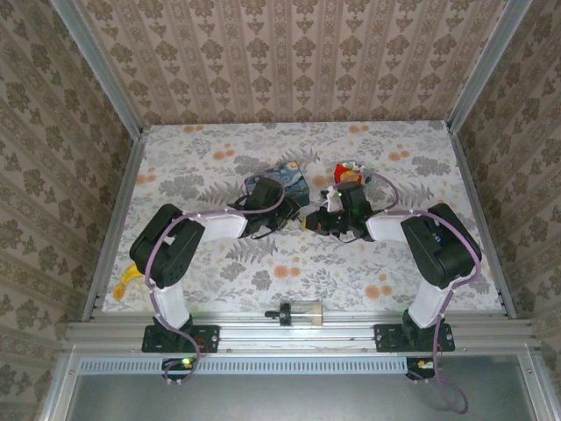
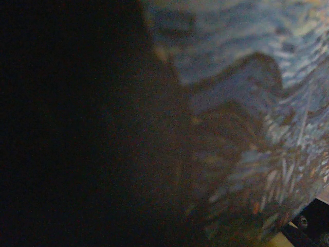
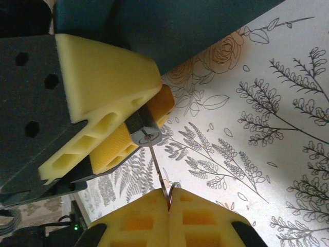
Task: Unlock the padlock with the key
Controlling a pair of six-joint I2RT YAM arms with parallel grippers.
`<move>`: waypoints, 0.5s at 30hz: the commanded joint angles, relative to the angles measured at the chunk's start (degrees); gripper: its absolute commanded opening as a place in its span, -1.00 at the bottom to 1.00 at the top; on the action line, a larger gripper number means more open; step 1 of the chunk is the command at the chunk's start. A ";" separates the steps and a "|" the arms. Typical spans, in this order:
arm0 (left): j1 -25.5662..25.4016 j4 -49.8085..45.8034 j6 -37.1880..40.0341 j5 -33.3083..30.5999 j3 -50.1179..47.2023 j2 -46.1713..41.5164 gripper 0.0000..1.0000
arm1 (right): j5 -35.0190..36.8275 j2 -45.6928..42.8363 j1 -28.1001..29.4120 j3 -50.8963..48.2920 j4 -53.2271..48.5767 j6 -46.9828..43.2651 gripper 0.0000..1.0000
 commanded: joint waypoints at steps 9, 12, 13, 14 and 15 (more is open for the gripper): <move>-1.24 -8.44 -3.87 8.54 0.48 3.20 -1.00 | 8.58 -1.14 1.22 5.58 -4.43 -4.85 -1.00; -1.32 -9.05 -3.43 8.66 0.92 3.25 -1.00 | 6.50 -0.68 0.40 5.34 -0.50 -2.54 -1.00; -1.41 -9.23 -3.21 8.71 1.15 3.29 -1.00 | 5.20 -0.24 -0.08 5.15 1.45 -1.40 -1.00; -1.39 -9.51 -2.94 8.84 1.40 3.37 -1.00 | 3.94 0.39 -0.49 4.94 3.33 -0.08 -1.00; -1.40 -9.64 -2.74 8.88 1.60 3.51 -1.00 | 2.76 0.88 -0.86 4.89 5.05 0.81 -1.00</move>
